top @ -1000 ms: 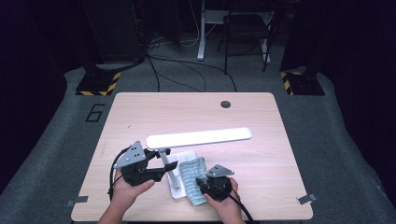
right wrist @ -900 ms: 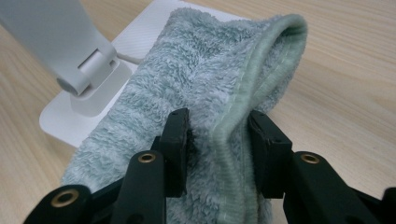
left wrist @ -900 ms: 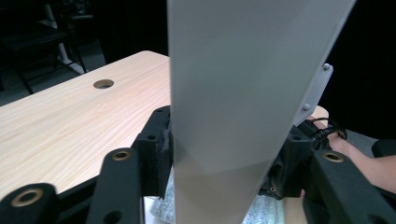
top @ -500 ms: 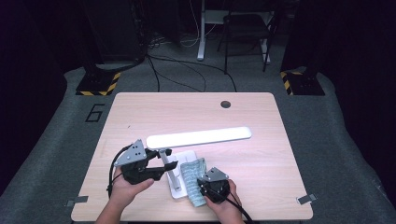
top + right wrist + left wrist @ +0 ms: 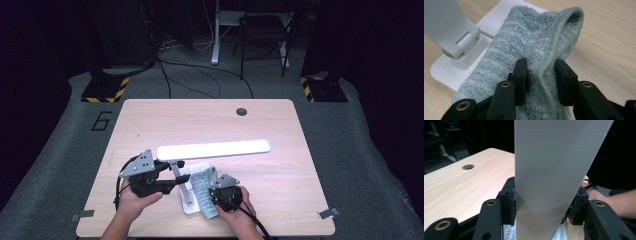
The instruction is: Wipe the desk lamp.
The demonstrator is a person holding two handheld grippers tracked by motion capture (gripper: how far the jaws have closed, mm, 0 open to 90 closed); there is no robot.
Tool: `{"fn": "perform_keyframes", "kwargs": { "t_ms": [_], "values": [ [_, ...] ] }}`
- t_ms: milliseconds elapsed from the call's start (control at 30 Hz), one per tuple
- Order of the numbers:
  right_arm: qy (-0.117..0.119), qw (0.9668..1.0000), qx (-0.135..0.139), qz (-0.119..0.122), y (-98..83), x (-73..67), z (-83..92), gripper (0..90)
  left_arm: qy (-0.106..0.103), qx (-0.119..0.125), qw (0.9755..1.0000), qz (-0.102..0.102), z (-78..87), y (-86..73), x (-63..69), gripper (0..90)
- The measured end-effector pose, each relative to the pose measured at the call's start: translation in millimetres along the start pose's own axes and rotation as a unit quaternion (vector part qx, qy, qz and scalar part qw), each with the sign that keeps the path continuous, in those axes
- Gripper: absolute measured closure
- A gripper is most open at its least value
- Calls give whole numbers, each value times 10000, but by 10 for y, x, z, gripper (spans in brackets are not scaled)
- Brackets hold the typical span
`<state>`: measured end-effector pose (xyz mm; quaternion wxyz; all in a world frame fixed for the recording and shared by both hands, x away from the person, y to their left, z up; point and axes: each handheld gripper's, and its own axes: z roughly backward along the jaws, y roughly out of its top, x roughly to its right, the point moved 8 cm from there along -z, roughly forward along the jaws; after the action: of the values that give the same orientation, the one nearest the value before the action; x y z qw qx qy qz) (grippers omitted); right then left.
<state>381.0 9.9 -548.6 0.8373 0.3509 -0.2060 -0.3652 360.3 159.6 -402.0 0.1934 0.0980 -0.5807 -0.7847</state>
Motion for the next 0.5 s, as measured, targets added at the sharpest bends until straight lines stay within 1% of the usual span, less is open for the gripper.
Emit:
{"fn": "perform_keyframes", "kwargs": {
  "t_ms": [67, 167, 200, 233, 267, 333, 367, 433, 467, 500],
  "values": [
    [-42, 10000, -8, 39, -25, -38, 35, 648, -61, -4, 10000, -32, 6, -3, 9, 516],
    [-101, 9997, 8, 209, -50, -27, 15, 646, -32, -20, 10000, -37, 10, -3, 7, 516],
    [-107, 9998, 2, 180, -55, -18, -1, 644, -28, -23, 10000, -37, 9, -2, 9, 516],
    [-79, 9998, 54, 171, -48, -5, -21, 642, -13, -37, 10000, -32, 11, -2, 10, 516],
    [-93, 9999, 50, 103, -42, 3, -34, 640, 3, -52, 10000, -26, 12, -2, 11, 516],
    [-109, 9997, 89, 196, -10, 38, -68, 638, 1, -53, 10000, 2, 3, -1, 17, 516],
    [-152, 9997, 38, 176, 5, 48, -88, 637, -3, -53, 10000, 16, 0, -1, 19, 516],
    [-185, 9996, 62, 197, 44, 75, -134, 633, -37, -53, 10000, 34, 1, -4, 23, 515],
    [-192, 9997, 15, 156, 68, 89, -165, 630, -36, -42, 10000, 17, 4, -3, 13, 515],
    [-212, 9997, 37, 98, 94, 101, -198, 630, -60, -50, 10000, 34, 7, -7, 14, 514]
  ]
}}
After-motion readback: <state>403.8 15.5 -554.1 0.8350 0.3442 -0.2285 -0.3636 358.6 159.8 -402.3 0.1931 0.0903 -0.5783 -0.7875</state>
